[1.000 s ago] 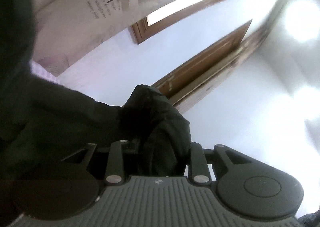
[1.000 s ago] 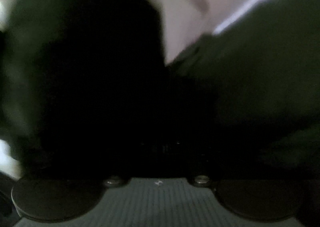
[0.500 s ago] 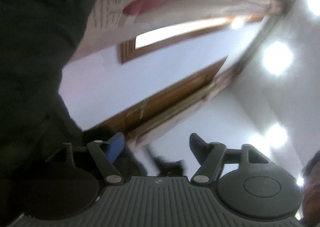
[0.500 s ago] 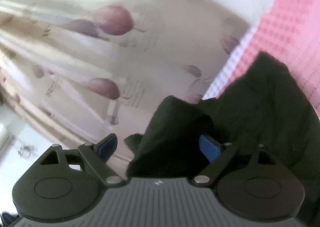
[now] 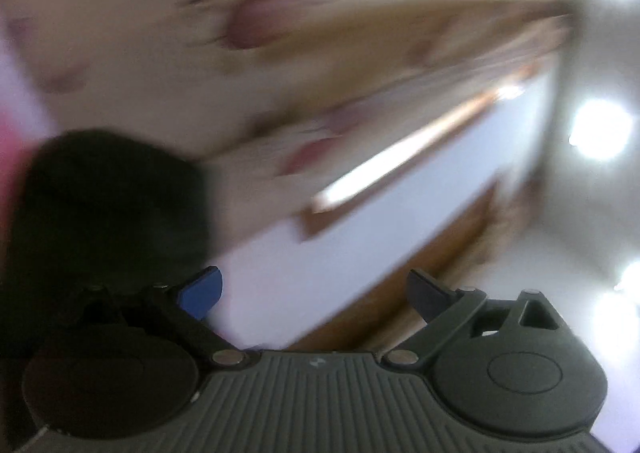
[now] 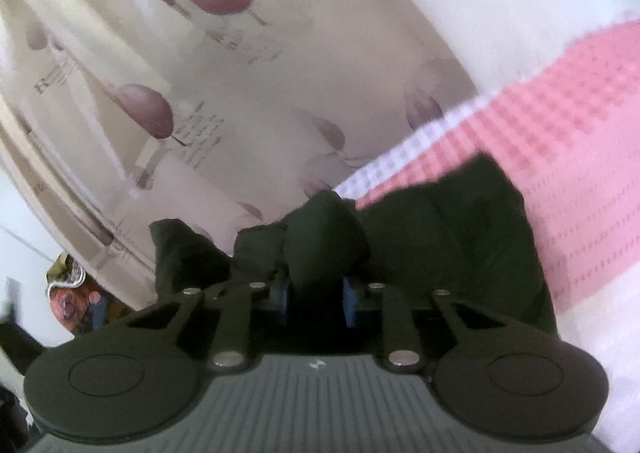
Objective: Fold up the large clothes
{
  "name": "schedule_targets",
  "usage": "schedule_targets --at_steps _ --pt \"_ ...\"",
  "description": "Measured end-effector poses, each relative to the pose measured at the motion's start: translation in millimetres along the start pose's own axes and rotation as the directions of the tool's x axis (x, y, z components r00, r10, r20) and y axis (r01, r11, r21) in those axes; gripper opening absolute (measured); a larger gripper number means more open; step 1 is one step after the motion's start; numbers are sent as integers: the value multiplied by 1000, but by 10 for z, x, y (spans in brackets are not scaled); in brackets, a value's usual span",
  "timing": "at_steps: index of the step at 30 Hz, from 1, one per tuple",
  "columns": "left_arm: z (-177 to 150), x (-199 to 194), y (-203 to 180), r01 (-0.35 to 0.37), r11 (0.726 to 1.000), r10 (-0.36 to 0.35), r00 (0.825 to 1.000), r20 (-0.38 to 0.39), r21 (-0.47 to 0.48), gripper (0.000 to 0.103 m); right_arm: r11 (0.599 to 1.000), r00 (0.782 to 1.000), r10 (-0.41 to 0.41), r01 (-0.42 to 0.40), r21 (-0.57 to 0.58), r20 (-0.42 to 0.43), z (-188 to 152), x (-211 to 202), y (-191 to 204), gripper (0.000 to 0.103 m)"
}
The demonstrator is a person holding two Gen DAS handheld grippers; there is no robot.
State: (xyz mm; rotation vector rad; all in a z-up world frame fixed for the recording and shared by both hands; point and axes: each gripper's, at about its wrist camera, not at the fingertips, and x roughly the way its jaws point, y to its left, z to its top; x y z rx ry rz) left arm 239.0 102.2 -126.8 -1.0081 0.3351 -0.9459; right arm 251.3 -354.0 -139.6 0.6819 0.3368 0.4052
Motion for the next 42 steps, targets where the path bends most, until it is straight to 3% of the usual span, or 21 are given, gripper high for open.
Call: schedule_targets --at_steps 3,5,8,10,11,12,14,17,19,20,21,22,23,25,28,33,35,37,38,40,42 --pt "-187 7 237 -19 996 12 996 -84 -85 92 997 1000 -11 12 -83 11 169 2 90 23" --pt "-317 -22 202 15 999 -18 995 -101 -39 93 991 996 -92 89 -98 -20 293 62 72 30" --pt "-474 68 154 38 999 -37 992 -121 0 96 957 975 -210 220 -189 70 470 -50 334 39" --pt "-516 61 205 59 998 -60 992 -114 -12 96 936 976 -186 212 -282 116 584 -129 703 79" --pt "-502 71 233 61 998 -63 992 -105 -22 96 930 983 -146 173 -324 108 625 -122 907 91" --pt "-519 43 268 66 997 -69 993 -95 -31 96 923 993 -101 117 -365 64 650 -52 1129 103" --pt "-482 82 307 67 997 -70 993 -92 -34 96 912 996 -62 30 -409 -67 640 237 1476 103" --pt "-485 123 302 67 997 -70 995 -75 -40 96 891 965 -134 18 -454 -225 512 920 1795 103" --pt "-505 93 289 62 997 -64 996 -67 -35 96 868 925 -206 22 -496 -319 354 1420 1873 93" --pt "-513 99 280 54 998 -56 997 -56 -38 96 859 904 -235 21 -512 -357 267 1596 1878 73" --pt "-518 49 246 42 998 -44 998 -41 -45 96 841 874 -262 -1 -542 -409 143 1782 1893 20" --pt "-503 37 232 36 997 -39 999 -30 -65 96 822 855 -273 -29 -568 -440 51 1856 1927 19" --pt "-485 -42 223 47 994 -49 999 -13 -100 97 777 861 -289 -43 -628 -418 -23 1846 2023 16" --pt "-447 -208 167 32 992 -28 999 29 -125 101 711 900 -255 -74 -700 -354 15 1634 2217 12" --pt "-369 -375 7 -12 995 18 998 63 -94 102 740 956 -166 -42 -671 -243 297 1137 2235 8" --pt "-337 -187 -290 -59 998 59 998 1 25 102 827 995 -70 15 -562 -77 492 234 1807 1" --pt "-382 -32 -358 -39 997 41 999 -27 70 103 865 998 -63 49 -500 -12 455 -60 1540 1" --pt "-416 239 -395 -89 982 104 991 -81 166 101 900 992 -123 114 -421 5 266 -321 1058 1" --pt "-437 275 -350 -103 984 115 990 -81 144 101 916 992 -127 123 -382 15 223 -386 931 1" --pt "-449 236 -209 -13 1000 13 999 -32 -10 102 945 995 -97 80 -318 -36 202 -472 755 3" --pt "-436 154 -224 -31 1000 31 999 19 7 102 958 992 -114 95 -270 -55 204 -501 678 10"
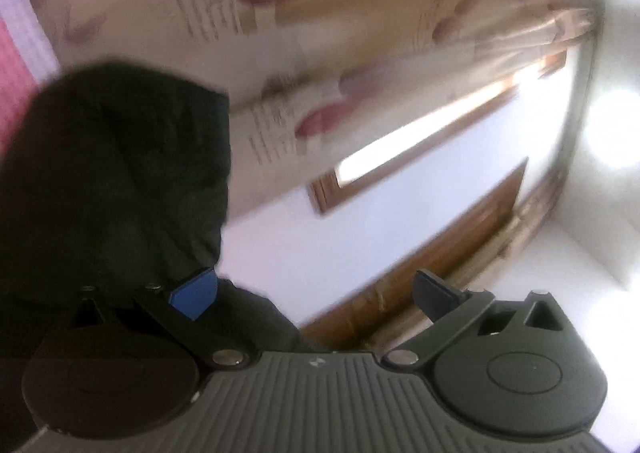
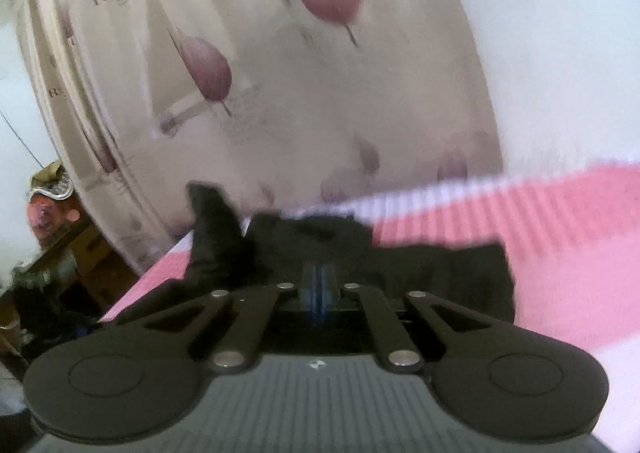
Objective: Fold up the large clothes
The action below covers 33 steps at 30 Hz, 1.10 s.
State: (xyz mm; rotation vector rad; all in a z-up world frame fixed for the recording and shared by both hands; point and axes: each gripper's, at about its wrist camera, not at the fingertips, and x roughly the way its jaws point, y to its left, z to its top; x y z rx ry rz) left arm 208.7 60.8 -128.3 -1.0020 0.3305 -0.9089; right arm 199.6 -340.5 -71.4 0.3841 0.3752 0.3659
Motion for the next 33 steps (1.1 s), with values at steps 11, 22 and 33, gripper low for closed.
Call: schedule_targets --at_steps 11,22,33 --pt "113 212 218 -72 997 69 989 -132 -19 102 909 992 38 16 416 -121 135 676 -390 86" --pt "-292 410 346 81 997 -83 974 -213 -14 102 976 988 151 -150 157 6 485 1183 -410 10" --pt "-478 344 319 105 992 -93 985 -148 73 103 985 986 138 -146 -88 -91 767 815 397 103"
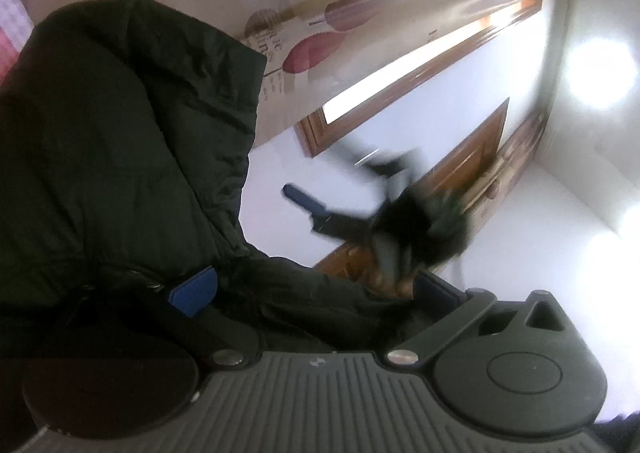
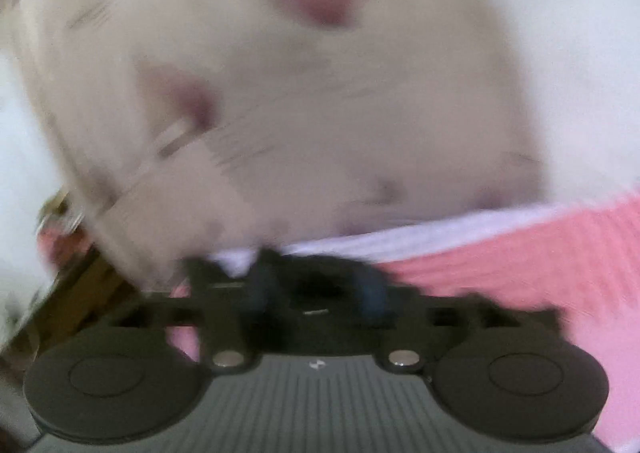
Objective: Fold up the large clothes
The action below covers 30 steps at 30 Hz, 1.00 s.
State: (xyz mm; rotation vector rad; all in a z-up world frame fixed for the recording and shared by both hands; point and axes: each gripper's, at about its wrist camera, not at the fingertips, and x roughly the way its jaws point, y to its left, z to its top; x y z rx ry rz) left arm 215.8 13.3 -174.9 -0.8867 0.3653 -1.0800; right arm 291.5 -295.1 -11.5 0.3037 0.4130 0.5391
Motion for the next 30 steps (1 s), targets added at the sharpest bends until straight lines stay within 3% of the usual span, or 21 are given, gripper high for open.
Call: schedule_targets --at_steps 1,3,5,6,7,8,9,10,12,14,17,20,22,25,27,30 --pt "-23 -22 -11 0 1000 0 1000 10 7 103 998 999 11 -14 -63 -44 30 135 189 103" --pt "-80 -114 -34 -2 1000 2 999 34 16 103 984 986 -57 29 -174 -159 38 538 488 103" --pt "-76 -158 -61 -10 1000 10 998 54 7 103 970 954 -118 51 -238 -276 -42 1003 676 103" --pt "-72 -220 -78 -17 1000 17 998 64 -3 103 965 937 -115 26 -263 -330 -147 1149 745 91" --pt "-65 -308 -94 -28 999 29 997 76 -20 103 944 912 -146 13 -328 -384 -243 1314 843 38" --pt "-49 -417 -115 -41 998 45 994 97 -39 103 902 891 -228 41 -430 -393 -348 1434 980 23" --pt "-19 -544 -136 -57 996 64 991 116 -65 103 866 884 -270 49 -498 -382 -400 1455 1101 20" --pt "24 -692 -150 -74 993 87 987 132 -96 103 841 891 -272 37 -540 -363 -362 1385 1244 13" --pt "115 -950 -192 -156 981 174 971 163 -115 103 845 935 -216 35 -534 -281 -150 1110 1386 12" --pt "228 -1142 -244 -256 958 276 944 182 -127 103 857 966 -192 78 -509 -174 71 748 1388 11" --pt "359 -1197 -331 -310 941 330 927 178 -133 103 892 980 -179 126 -434 -82 165 265 1128 10" --pt "425 -1033 -489 -313 947 320 933 163 -72 103 930 987 -160 149 -335 -5 -19 -339 690 10" --pt "439 -804 -589 -275 961 277 949 148 -36 103 955 988 -149 156 -252 45 -232 -686 328 10" --pt "430 -345 -690 -243 970 243 966 92 -12 103 990 987 -101 112 -87 121 -506 -876 -316 10" --pt "367 -39 -745 -213 977 212 977 39 15 103 994 982 -108 111 -9 154 -783 -1024 -596 10" --pt "185 423 -793 -189 979 194 979 -61 77 103 987 980 -113 92 130 164 -1203 -1117 -963 10"
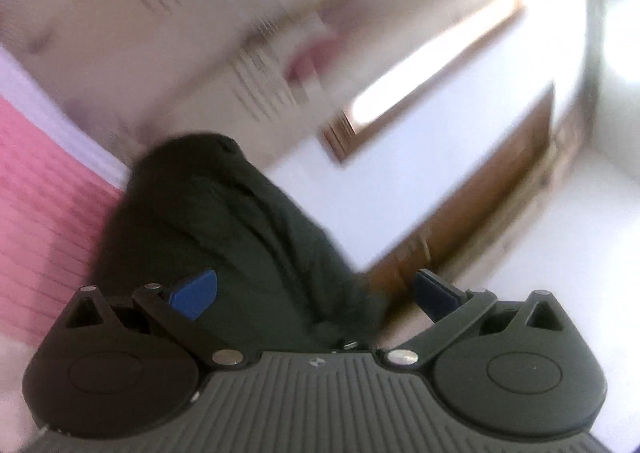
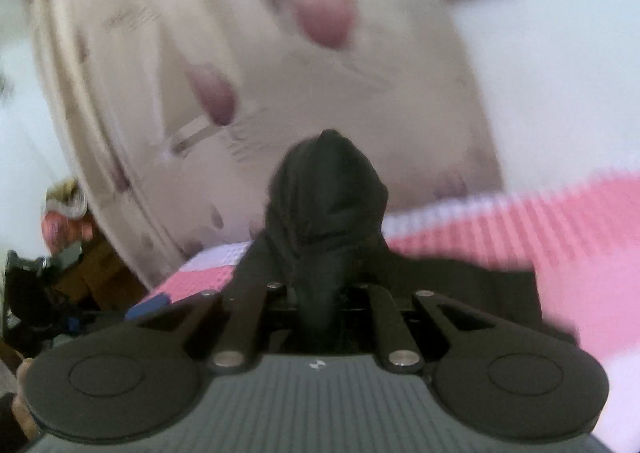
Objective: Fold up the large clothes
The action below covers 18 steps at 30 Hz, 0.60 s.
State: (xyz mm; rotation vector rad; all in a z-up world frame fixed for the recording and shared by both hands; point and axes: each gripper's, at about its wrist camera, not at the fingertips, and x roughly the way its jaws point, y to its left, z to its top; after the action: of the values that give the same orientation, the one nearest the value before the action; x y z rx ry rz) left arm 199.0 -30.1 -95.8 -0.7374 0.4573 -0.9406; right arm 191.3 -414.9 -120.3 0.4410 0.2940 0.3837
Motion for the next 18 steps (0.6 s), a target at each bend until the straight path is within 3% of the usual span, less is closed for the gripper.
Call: schedule_targets --at_steps 3,6,8,9,10,11,14,18 --pt "-229 360 3 -28 999 32 995 -97 46 103 993 999 42 -45 108 31 -183 -126 -318 13" --pt "-398 463 54 -27 992 38 996 -86 125 103 981 994 32 -52 189 107 -229 -371 -477 19" --pt "-459 421 109 -8 992 16 998 -61 122 103 973 986 -66 29 227 156 -258 -677 -527 41" --pt "-485 415 132 -4 992 12 998 -57 125 103 969 980 -124 86 232 155 -283 -777 -569 78" --pt "-500 399 153 -8 992 15 999 -53 127 103 960 972 -179 139 243 152 -307 -867 -618 100" --pt "-486 398 190 -9 992 15 999 -46 124 103 952 965 -211 167 258 154 -330 -942 -679 100" --pt "-507 325 212 4 994 0 999 -36 111 103 927 976 -199 156 341 93 -347 -918 -899 100" --pt "-477 303 162 -3 992 7 1000 -29 126 103 911 996 -48 13 413 75 -256 -641 -878 100"
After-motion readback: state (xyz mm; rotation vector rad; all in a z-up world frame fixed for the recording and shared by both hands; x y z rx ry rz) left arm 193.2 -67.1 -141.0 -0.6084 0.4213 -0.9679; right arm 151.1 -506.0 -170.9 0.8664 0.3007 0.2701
